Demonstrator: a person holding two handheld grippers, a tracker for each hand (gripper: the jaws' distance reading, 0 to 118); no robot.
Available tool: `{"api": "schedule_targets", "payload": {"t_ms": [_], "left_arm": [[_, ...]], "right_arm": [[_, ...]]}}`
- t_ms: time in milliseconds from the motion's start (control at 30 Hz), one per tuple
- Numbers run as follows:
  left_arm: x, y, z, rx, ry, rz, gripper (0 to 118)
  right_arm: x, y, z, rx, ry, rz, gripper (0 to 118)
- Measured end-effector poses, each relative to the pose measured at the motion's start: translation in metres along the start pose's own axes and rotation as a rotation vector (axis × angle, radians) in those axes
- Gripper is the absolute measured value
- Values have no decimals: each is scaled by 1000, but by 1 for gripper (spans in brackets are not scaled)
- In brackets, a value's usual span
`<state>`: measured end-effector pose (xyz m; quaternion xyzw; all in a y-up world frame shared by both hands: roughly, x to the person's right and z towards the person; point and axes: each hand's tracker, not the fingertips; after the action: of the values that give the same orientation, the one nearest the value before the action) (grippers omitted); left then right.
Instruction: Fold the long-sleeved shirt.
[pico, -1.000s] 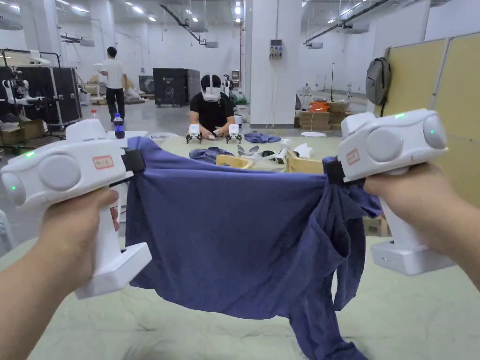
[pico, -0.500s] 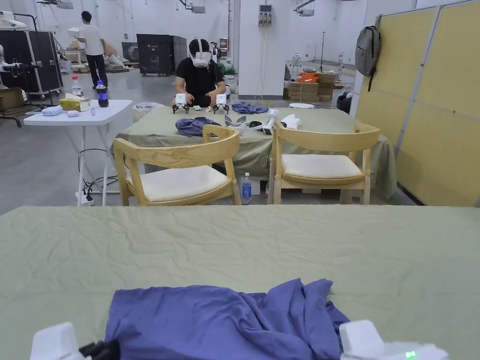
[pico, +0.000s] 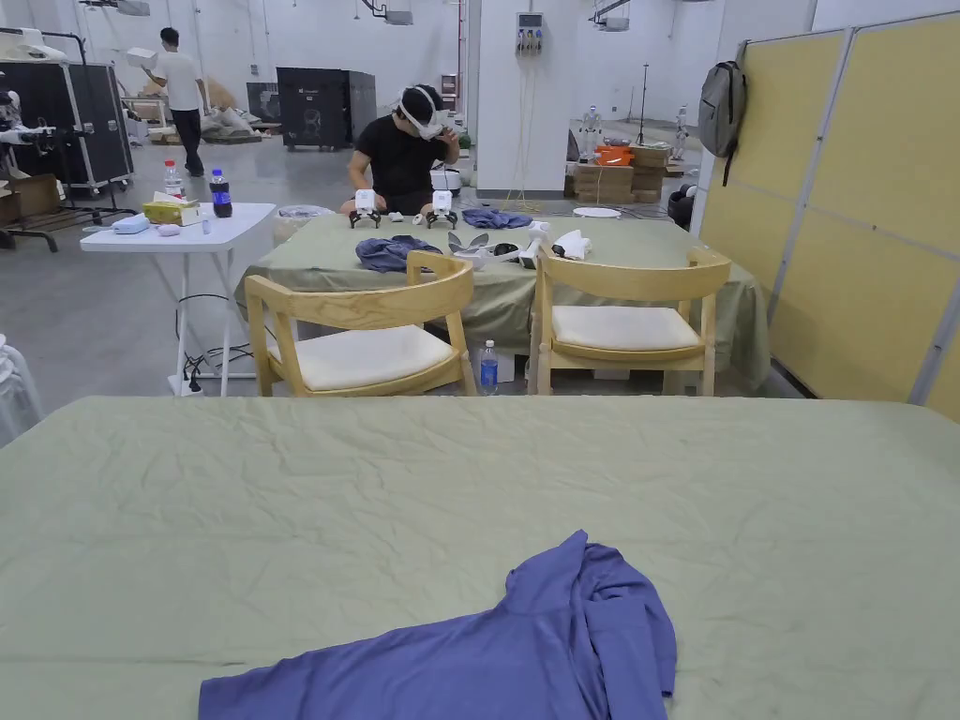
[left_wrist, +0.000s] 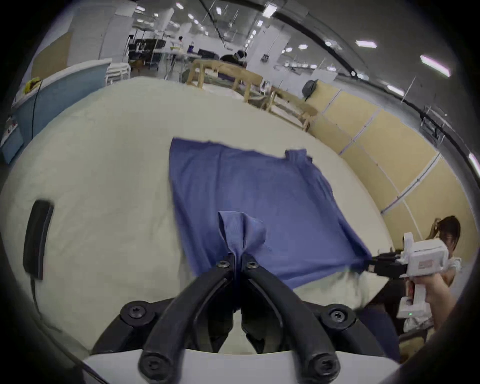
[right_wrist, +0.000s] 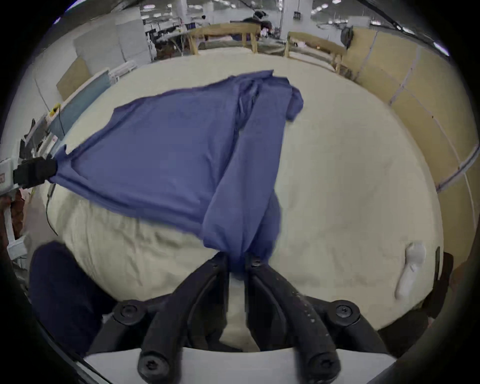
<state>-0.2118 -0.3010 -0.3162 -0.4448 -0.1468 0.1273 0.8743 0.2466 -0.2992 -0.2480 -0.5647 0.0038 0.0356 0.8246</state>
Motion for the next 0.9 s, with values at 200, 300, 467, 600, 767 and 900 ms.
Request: {"api": "schedule_targets", "payload": {"t_ms": [200,300,467,600,767,900], "left_arm": [[-14,-22,4,-96,51,58,112],[-5,-23,24,13,97,26,109],[4,-19,49,75,129,38,110],[18,-23,64,34,59,22,1],[16,18,44,38,-68,85,4],[4,102,-25,116,127,-35,117]], "right_arm": [[19,-29,0,-42,39,-106,45],[25,-31,12,56,-35,-174,116],[25,-22,51,214,11,-226,111],[9,-29,70,329,79,-211,29],[-10,-34,69,341,114,-171,3],[-15,-34,61,327,158,-172,3]]}}
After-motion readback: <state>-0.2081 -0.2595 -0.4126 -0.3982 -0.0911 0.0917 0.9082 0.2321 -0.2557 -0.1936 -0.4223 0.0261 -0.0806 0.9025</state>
